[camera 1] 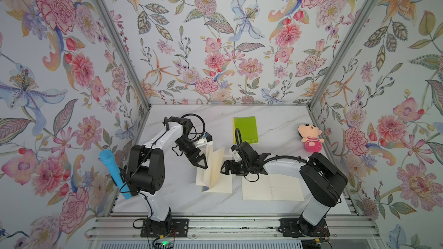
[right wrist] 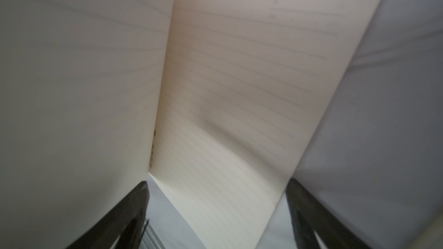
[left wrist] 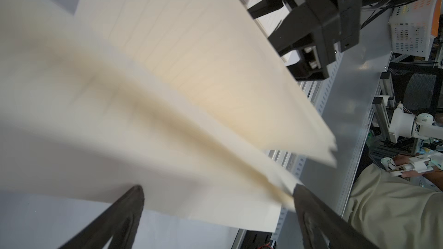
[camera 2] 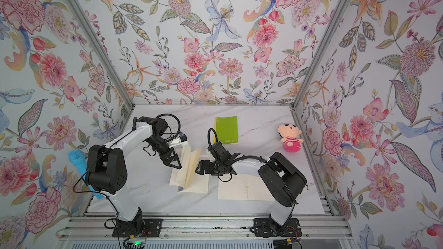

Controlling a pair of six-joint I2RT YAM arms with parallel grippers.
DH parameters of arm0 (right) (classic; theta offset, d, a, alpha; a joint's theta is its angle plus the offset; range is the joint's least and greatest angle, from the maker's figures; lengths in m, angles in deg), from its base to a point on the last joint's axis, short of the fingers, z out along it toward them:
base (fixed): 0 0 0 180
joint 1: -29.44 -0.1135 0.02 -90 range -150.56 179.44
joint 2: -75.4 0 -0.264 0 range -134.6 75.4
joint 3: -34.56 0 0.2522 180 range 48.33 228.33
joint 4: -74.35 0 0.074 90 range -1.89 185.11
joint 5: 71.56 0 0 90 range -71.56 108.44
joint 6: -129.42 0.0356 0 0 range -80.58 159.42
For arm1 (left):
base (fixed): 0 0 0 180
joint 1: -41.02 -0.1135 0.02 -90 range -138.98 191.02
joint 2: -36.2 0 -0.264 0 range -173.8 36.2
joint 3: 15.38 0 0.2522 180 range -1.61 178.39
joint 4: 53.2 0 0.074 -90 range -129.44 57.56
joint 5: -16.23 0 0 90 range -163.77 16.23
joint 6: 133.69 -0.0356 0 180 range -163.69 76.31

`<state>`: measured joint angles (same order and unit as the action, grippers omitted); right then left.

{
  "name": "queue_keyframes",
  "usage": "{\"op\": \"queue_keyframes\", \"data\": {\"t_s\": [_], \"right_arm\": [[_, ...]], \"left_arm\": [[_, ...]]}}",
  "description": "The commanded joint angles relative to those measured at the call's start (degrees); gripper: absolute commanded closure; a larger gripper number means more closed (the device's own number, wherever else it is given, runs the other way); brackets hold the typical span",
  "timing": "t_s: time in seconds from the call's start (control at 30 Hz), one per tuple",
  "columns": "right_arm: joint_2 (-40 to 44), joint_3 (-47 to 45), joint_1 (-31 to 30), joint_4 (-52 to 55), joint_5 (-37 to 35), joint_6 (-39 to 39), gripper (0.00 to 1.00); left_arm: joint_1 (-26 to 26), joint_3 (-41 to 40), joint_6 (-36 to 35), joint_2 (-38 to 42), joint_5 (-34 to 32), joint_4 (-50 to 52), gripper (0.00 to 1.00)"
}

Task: Close the notebook
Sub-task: Close the notebook at the center of the board.

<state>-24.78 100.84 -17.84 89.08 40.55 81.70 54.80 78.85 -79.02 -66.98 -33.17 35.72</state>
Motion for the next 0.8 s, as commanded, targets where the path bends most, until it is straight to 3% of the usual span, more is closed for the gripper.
{"op": "queue_keyframes", "data": {"t_s": [0.0,0.4,0.77], "right_arm": [[-2.7,-0.9,-0.4,3.3,-0.8,0.0,0.11],[2.3,-2.7,2.2,5.8,-1.1,-2.9,0.1],[13.1,-1.6,5.9,13.8,-1.7,-8.3,0.08]], "left_arm": [[1.7,1.6,0.5,1.9,1.9,2.1,0.0],[4.5,7.2,2.2,5.1,3.6,2.2,0.0],[3.7,5.6,2.1,3.6,5.5,0.1,0.0]]}}
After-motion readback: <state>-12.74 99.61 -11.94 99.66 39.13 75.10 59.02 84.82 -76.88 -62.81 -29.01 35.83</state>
